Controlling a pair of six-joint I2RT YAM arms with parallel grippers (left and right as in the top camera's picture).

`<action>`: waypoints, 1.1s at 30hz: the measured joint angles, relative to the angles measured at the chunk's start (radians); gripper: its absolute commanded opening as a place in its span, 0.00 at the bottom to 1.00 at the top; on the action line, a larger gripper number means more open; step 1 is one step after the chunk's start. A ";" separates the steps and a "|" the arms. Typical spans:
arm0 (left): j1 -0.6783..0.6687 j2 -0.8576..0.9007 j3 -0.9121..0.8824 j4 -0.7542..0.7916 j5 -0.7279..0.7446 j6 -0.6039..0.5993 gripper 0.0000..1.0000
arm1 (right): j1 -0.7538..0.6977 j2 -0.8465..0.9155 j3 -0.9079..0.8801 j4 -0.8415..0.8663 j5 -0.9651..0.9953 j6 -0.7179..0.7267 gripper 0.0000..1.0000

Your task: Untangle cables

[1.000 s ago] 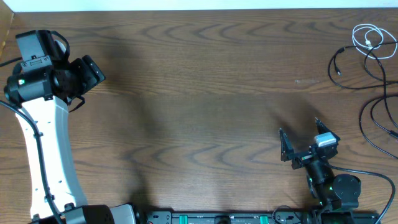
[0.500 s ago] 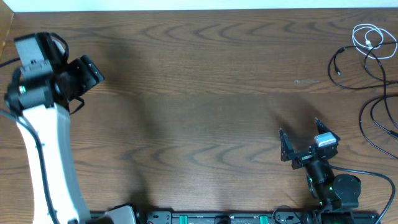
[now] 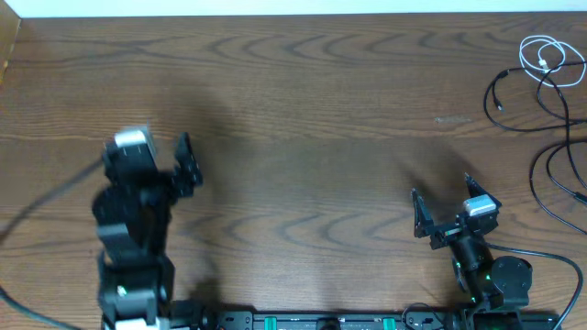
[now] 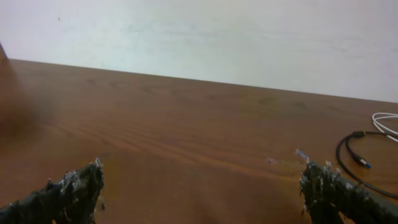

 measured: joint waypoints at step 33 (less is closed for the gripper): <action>0.000 -0.604 -0.563 0.107 -0.029 0.032 0.85 | 0.000 0.000 0.000 0.000 0.000 0.000 0.99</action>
